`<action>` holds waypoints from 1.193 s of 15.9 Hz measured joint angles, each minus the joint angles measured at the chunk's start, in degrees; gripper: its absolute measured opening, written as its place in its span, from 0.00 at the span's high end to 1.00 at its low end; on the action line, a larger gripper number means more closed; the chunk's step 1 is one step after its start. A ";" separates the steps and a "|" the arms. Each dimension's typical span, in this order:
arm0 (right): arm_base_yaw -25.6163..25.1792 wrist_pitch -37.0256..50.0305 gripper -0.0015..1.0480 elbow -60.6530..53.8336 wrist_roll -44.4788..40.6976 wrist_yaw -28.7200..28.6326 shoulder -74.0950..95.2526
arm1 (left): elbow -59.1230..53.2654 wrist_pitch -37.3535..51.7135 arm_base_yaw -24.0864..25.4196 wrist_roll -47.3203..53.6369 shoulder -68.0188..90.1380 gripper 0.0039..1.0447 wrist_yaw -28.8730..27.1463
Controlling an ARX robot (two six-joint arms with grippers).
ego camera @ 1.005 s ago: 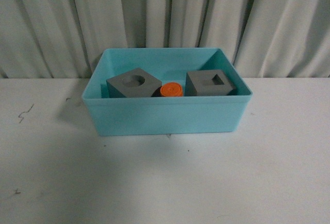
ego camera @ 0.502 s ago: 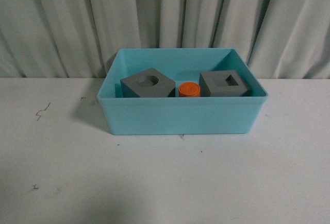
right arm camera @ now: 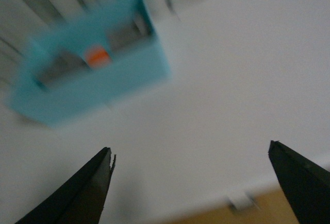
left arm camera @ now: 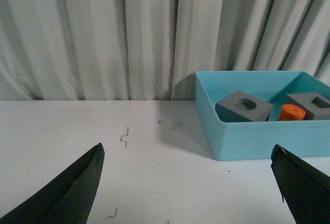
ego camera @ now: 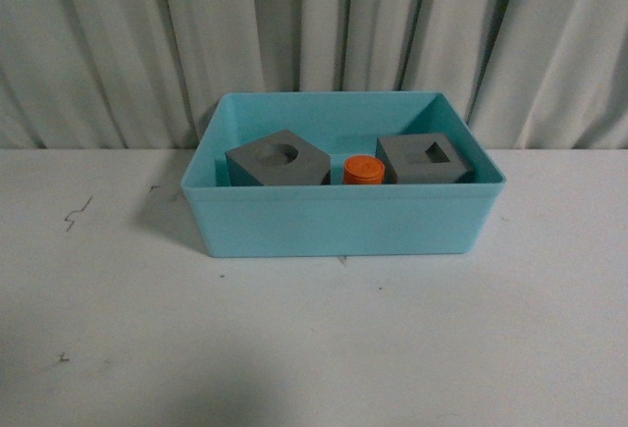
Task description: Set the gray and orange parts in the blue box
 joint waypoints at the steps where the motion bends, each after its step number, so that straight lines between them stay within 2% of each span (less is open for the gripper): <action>1: -0.28 6.60 0.13 -2.29 -1.75 0.59 -1.31 | 0.00 -0.02 0.00 0.00 0.00 0.06 0.20; 2: -3.54 18.71 0.25 -9.18 -13.07 -1.03 -10.01 | 0.00 -0.04 0.00 0.00 0.00 0.06 -0.17; 3: -9.09 24.68 0.37 -12.63 -23.80 -4.15 -15.63 | 0.00 0.04 0.00 0.00 0.00 0.06 -0.11; 5: -16.74 21.99 0.60 -12.74 -36.41 -12.35 -21.94 | 0.00 0.02 0.00 0.00 0.00 0.06 0.07; 8: -26.86 18.47 0.93 -13.60 -40.92 -22.10 -26.38 | 0.00 0.00 0.00 0.00 0.00 0.06 0.04; 9: -29.68 18.51 0.98 -14.49 -41.40 -24.94 -28.00 | 0.00 0.00 0.00 0.00 0.00 0.06 0.07; 13: -37.88 16.24 0.98 -15.50 -41.92 -34.16 -30.77 | 0.00 0.00 0.00 0.00 0.00 0.06 0.04; 14: -44.06 15.91 0.98 -15.50 -41.97 -39.30 -31.26 | 0.00 0.00 0.00 0.00 0.00 0.06 0.04; 15: -45.94 15.89 0.98 -15.50 -41.99 -39.80 -31.26 | 0.00 -0.02 0.00 0.00 0.00 0.06 0.04; 19: -45.35 15.87 0.98 -15.50 -41.99 -40.96 -31.23 | 0.00 0.00 0.00 0.00 0.00 0.06 0.02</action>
